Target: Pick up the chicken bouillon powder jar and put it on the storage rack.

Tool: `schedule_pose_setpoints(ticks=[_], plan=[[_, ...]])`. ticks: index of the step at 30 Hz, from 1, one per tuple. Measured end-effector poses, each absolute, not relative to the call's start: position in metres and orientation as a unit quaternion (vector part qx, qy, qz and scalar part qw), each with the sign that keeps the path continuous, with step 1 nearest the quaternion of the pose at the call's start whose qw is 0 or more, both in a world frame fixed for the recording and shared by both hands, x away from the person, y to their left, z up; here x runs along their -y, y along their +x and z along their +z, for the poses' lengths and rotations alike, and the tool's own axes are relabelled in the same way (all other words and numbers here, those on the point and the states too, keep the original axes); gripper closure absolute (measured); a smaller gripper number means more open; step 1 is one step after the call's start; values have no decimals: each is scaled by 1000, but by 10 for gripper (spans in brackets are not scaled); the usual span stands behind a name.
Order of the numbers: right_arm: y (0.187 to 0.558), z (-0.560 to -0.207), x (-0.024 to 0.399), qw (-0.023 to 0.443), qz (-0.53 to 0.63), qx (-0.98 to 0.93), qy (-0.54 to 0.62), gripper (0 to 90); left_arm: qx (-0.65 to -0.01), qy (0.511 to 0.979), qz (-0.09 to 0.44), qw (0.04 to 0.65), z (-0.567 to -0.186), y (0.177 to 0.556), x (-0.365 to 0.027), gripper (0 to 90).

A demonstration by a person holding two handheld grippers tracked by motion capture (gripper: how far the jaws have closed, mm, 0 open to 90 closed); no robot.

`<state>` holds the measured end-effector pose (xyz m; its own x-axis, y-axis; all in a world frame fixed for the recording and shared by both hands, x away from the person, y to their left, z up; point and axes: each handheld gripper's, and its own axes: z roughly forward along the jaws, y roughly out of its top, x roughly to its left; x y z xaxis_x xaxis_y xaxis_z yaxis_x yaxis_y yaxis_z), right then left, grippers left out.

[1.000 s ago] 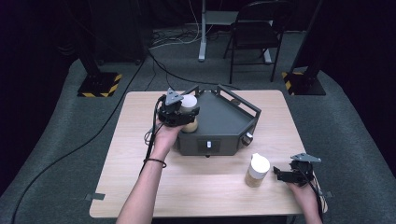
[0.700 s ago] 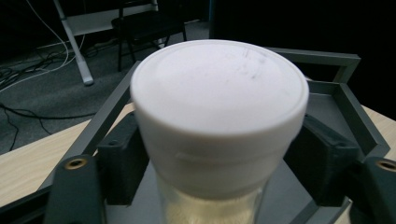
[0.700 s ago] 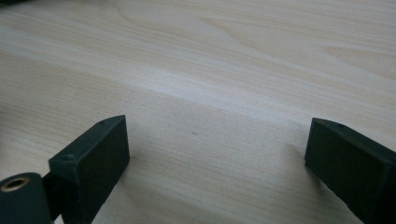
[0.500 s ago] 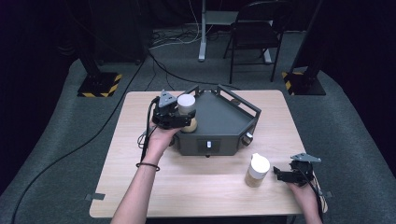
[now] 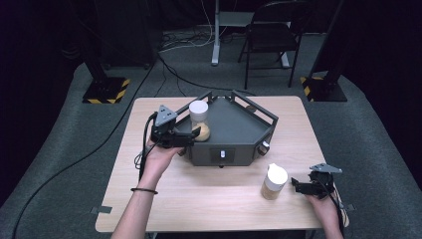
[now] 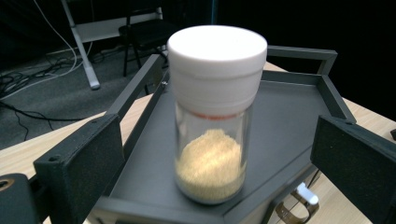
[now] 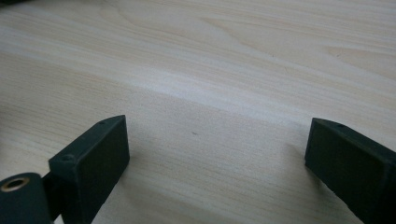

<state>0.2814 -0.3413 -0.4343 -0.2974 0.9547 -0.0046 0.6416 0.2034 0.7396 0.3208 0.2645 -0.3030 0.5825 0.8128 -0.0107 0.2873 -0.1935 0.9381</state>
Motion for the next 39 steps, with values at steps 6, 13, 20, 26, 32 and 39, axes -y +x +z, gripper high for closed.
schedule_pose_setpoints(ticks=[6,13,20,26,32,39], plan=[[281,-434,341,241,324,-737,541,54,-382,727,265,505,-316,306,-277,16],[281,-434,341,241,324,-737,541,54,-385,723,262,511,-336,287,-298,15],[281,-434,341,241,324,-737,541,54,-400,712,265,512,-363,264,-315,1],[281,-434,341,241,325,-737,542,55,-408,712,266,506,-381,250,-325,1],[281,-434,341,241,324,-737,542,55,-415,711,272,497,-393,242,-335,1],[281,-434,341,241,325,-737,542,55,-441,707,276,479,-411,238,-343,1]])
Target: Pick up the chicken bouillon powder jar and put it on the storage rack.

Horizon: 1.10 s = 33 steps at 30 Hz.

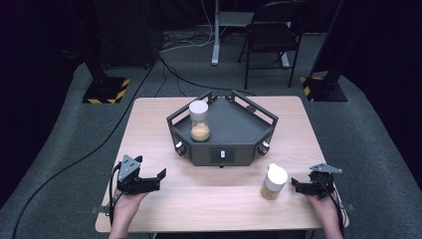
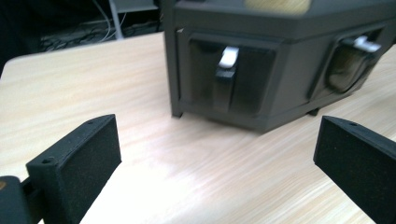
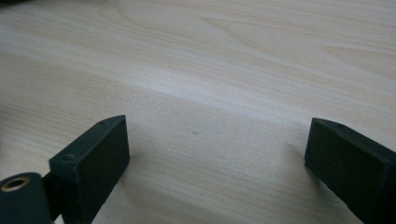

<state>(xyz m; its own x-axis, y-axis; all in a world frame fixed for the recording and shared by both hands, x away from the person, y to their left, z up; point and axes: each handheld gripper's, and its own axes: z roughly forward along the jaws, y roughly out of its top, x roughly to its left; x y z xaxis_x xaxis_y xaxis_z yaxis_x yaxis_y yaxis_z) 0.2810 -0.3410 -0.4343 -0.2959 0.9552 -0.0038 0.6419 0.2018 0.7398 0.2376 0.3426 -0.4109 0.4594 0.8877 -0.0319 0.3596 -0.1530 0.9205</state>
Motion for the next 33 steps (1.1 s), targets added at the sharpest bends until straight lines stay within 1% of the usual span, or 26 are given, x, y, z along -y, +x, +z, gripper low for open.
schedule_pose_setpoints(ticks=[13,19,22,26,33], plan=[[281,-434,341,241,324,-737,542,55,-480,720,226,447,-437,261,-348,2],[281,-434,341,241,324,-737,542,55,-492,733,224,413,-443,268,-345,3],[281,-434,341,241,324,-737,542,54,-494,738,220,404,-445,271,-343,2],[281,-434,341,241,324,-737,541,54,-492,755,217,376,-444,277,-338,2],[281,-434,341,241,324,-737,541,55,-505,765,205,343,-440,285,-330,2]])
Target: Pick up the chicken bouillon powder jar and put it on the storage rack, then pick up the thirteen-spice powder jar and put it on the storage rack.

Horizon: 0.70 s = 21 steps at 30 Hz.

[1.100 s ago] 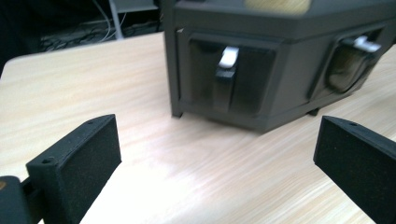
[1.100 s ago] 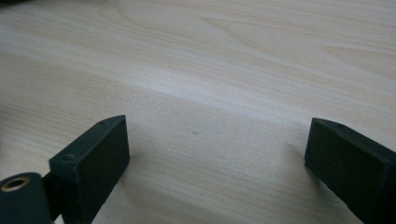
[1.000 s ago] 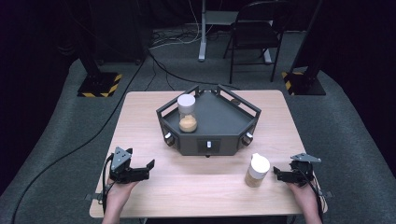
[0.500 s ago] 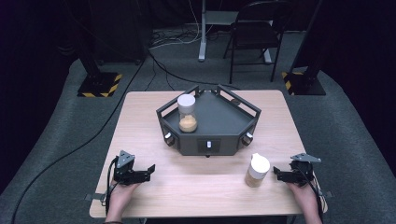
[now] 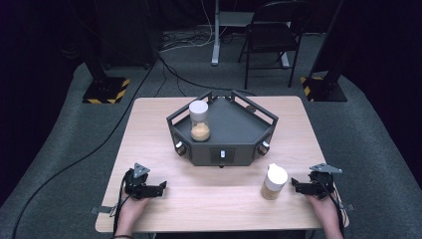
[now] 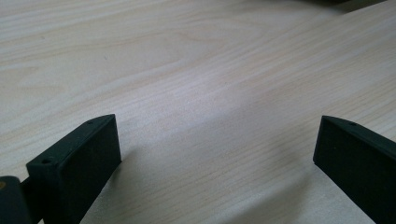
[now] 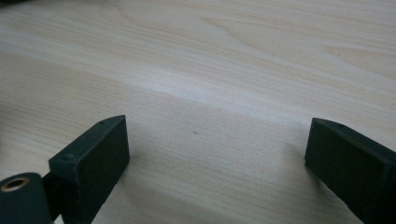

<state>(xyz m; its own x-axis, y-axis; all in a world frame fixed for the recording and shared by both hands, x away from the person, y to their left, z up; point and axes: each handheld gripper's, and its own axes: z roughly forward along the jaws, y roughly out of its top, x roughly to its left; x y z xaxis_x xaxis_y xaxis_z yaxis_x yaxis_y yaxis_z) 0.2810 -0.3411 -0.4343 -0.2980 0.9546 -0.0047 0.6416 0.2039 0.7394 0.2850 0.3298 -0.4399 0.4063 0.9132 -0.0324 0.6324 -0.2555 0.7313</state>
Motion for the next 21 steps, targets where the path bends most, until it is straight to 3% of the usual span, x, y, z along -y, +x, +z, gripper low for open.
schedule_pose_setpoints(ticks=[21], plan=[[281,-434,341,241,325,-738,541,54,-507,768,213,329,-439,285,-322,0]])
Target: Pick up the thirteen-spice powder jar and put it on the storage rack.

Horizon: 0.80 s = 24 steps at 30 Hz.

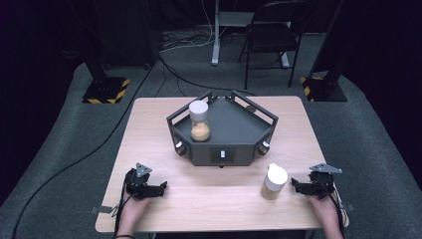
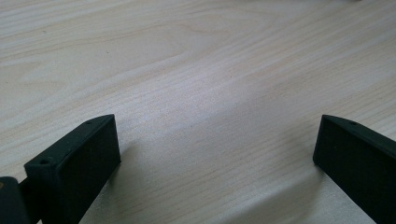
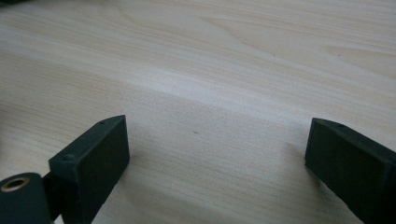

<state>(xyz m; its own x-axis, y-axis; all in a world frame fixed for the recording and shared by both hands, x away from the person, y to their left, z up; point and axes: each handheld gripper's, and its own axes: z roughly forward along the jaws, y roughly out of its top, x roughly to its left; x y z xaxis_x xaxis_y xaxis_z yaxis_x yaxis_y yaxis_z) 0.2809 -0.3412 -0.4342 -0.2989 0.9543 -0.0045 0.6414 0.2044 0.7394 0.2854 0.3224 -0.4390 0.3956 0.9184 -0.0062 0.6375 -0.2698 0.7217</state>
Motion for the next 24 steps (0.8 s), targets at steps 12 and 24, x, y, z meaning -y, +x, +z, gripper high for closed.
schedule_pose_setpoints(ticks=[12,24], plan=[[278,-434,352,226,345,-731,544,78,-507,767,213,329,-439,286,-322,0],[252,-420,362,235,391,-713,533,81,-508,767,213,329,-439,286,-322,0]])
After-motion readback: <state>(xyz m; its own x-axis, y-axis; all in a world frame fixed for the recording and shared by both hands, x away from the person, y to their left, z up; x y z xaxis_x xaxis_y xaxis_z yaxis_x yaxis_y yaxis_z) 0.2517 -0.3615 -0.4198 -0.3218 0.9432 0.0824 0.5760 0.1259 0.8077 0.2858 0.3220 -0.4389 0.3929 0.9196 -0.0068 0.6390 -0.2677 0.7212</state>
